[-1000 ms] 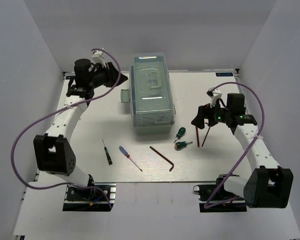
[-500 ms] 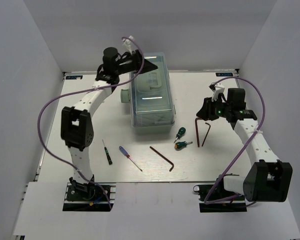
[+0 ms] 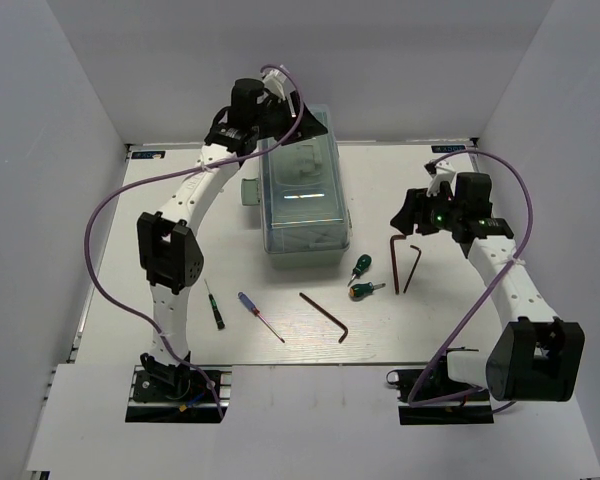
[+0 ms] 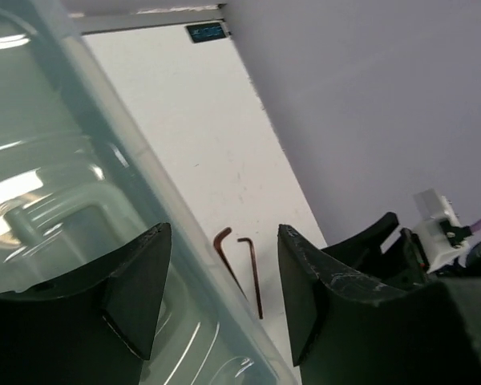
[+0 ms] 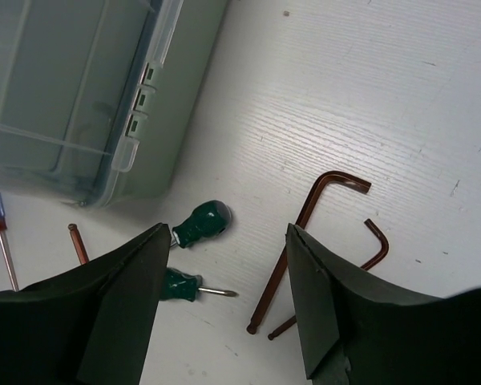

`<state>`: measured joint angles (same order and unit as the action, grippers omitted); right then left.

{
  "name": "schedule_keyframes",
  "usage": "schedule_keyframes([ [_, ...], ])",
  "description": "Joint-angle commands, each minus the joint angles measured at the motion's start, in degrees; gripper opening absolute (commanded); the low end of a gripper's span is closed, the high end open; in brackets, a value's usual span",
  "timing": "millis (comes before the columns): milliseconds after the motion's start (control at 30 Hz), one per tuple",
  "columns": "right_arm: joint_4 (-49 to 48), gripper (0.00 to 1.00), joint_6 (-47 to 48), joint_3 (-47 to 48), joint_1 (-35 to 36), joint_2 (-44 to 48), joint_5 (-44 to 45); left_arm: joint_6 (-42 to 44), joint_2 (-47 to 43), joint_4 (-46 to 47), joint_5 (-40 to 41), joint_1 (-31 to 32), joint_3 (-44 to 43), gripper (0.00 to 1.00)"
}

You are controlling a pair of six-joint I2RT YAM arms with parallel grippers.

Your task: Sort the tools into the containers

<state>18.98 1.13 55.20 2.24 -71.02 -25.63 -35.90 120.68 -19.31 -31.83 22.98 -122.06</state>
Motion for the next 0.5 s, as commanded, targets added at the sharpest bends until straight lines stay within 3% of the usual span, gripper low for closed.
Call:
schedule_keyframes([
  [0, -3.9, 0.66, -3.1, 3.1, -0.2, -1.1, 1.1, 2.7, 0.8, -8.8, 5.4, 1.0, -2.1, 0.66],
  [167, -7.0, 0.55, -7.6, 4.8, 0.0, -5.3, -3.2, 3.2, 2.3, -11.4, 6.5, 1.6, -4.1, 0.66],
  [267, -13.0, 0.46, -17.0, 7.0, 0.1, -10.4, -10.5, 3.8, 2.8, -12.1, 7.1, 2.2, -4.6, 0.66],
  [333, -17.3, 0.46, -24.6, 10.2, 0.4, -13.8, -16.9, 3.8, 2.8, -13.3, 7.7, 2.2, -5.1, 0.66],
  [467, -20.8, 0.51, -28.8, 15.5, 2.9, -19.1, -18.8, 5.0, 3.3, -15.3, 9.9, 2.7, -5.6, 0.66],
])
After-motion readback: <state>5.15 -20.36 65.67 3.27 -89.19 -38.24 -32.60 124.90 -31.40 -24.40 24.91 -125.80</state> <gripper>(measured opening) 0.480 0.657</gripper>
